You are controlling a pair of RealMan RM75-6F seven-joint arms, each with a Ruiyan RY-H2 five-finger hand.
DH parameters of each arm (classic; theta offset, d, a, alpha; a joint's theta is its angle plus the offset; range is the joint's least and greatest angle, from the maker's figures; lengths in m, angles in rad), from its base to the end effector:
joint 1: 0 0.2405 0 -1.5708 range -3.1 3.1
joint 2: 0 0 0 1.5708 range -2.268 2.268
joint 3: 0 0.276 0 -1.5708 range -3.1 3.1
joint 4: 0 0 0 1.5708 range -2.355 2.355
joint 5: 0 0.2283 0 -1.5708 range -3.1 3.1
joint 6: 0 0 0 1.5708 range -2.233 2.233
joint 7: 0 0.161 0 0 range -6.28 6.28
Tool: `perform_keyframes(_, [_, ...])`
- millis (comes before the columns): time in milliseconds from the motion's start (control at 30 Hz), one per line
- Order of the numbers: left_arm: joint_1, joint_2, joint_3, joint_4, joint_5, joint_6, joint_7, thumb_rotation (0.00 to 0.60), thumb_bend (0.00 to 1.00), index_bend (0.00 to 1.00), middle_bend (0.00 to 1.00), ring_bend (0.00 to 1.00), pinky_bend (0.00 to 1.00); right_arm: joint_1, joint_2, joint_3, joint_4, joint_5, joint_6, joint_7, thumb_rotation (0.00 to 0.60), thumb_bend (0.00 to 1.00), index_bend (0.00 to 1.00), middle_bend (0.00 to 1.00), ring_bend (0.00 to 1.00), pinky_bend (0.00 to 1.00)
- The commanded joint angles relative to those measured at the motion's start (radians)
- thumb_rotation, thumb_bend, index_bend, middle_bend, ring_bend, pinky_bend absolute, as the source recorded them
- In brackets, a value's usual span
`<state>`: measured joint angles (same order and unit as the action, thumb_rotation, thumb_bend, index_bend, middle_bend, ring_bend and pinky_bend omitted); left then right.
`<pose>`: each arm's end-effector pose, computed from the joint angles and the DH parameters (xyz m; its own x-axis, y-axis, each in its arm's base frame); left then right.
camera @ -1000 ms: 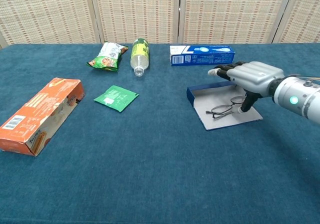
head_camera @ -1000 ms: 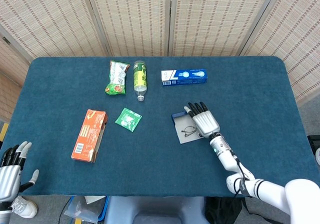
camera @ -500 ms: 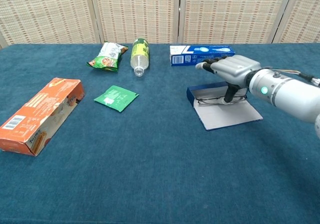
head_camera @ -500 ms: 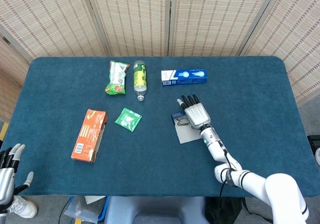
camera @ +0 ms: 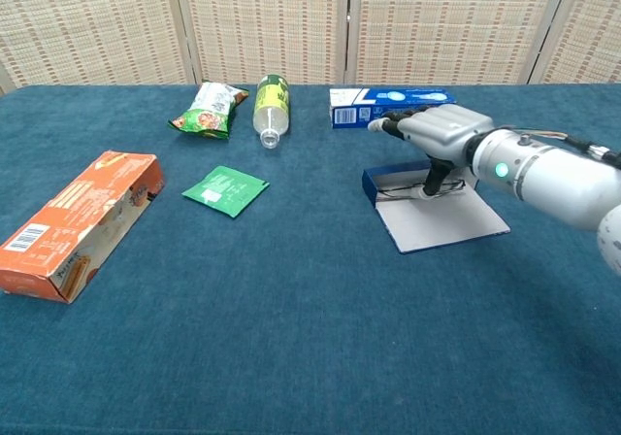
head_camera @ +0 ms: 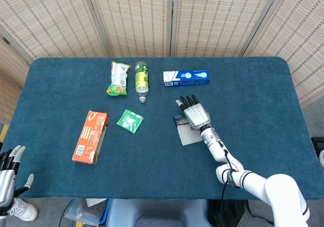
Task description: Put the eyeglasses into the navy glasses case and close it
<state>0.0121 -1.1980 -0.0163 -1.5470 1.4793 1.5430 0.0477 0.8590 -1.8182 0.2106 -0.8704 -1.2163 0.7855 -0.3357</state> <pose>-0.3615 0.1597 0.1345 0.4271 0.0209 0.9040 0.8986 0.1020 -0.4269 -0.1838 -0.4485 -0.0907 0.6884 -0.1630 0.7068 -0.7022 -0.3940 0.5931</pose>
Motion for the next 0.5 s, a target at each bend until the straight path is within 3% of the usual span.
perform_keyframes(33, [-0.001, -0.002, 0.001, 0.001, 0.003, -0.001, 0.001, 0.600, 0.36, 0.00, 0.00, 0.00, 0.00, -0.026, 0.039, -0.020, -0.038, -0.010, 0.019, -0.001, 0.600, 0.23, 0.00, 0.00, 0.00, 0.00])
perform_keyframes(267, [0.000, -0.005, 0.002, 0.001, 0.002, -0.003, 0.002, 0.600, 0.36, 0.00, 0.00, 0.00, 0.00, -0.042, 0.086, -0.015, -0.061, 0.020, 0.019, -0.026, 0.600, 0.23, 0.00, 0.00, 0.00, 0.00])
perform_keyframes(500, [0.008, -0.002, 0.003, 0.003, -0.005, 0.001, 0.001, 0.600, 0.36, 0.00, 0.00, 0.00, 0.00, -0.014, 0.058, -0.003, -0.007, 0.049, -0.021, -0.042, 0.600, 0.23, 0.00, 0.00, 0.00, 0.00])
